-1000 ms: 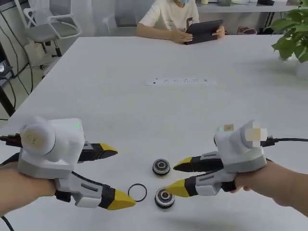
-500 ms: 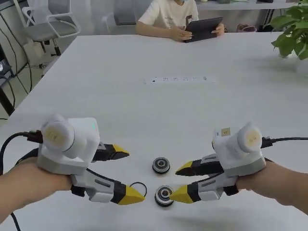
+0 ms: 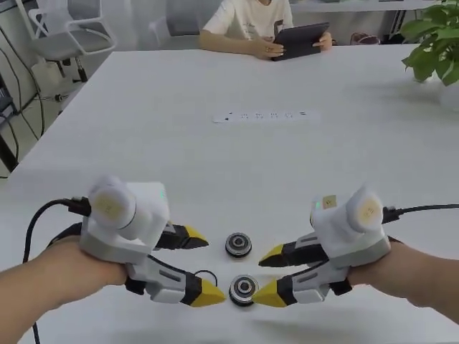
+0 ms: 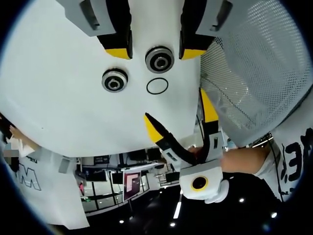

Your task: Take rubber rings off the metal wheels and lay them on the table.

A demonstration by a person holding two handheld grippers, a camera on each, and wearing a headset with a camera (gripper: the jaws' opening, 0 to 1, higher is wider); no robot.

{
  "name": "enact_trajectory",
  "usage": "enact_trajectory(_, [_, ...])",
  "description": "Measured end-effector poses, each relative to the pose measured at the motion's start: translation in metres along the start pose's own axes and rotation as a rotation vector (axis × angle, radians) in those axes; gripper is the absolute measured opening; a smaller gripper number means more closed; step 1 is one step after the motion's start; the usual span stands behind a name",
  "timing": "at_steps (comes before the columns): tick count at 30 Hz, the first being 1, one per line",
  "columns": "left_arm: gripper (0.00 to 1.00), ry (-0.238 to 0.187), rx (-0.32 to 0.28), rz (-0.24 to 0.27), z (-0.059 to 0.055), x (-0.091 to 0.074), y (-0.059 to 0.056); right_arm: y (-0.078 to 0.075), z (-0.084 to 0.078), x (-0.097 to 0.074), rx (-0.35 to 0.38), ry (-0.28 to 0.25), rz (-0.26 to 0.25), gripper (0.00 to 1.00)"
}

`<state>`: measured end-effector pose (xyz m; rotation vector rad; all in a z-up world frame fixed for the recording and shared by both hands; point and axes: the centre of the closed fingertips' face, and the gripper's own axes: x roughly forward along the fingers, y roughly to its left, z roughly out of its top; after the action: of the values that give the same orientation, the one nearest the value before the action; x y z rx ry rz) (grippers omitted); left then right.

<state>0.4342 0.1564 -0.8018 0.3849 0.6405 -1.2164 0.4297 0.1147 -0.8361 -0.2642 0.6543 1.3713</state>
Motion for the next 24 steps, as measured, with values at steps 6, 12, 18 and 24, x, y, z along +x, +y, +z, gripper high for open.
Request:
enact_trajectory(6, [0.46,0.002,-0.004,-0.016,0.001,0.006,-0.003,0.002,-0.005,0.003,-0.009,0.013,0.005,0.34])
enact_trajectory(12, [0.40,0.018,-0.011,-0.039,-0.002,0.015,-0.006,0.003,-0.007,0.007,-0.020,0.024,0.010,0.33])
enact_trajectory(18, [0.36,0.029,-0.008,-0.054,-0.003,0.023,-0.008,0.005,-0.010,0.008,-0.031,0.036,0.017,0.32])
enact_trajectory(24, [0.33,0.054,-0.002,-0.070,-0.006,0.030,-0.012,0.004,-0.010,0.008,-0.023,0.030,0.015,0.31])
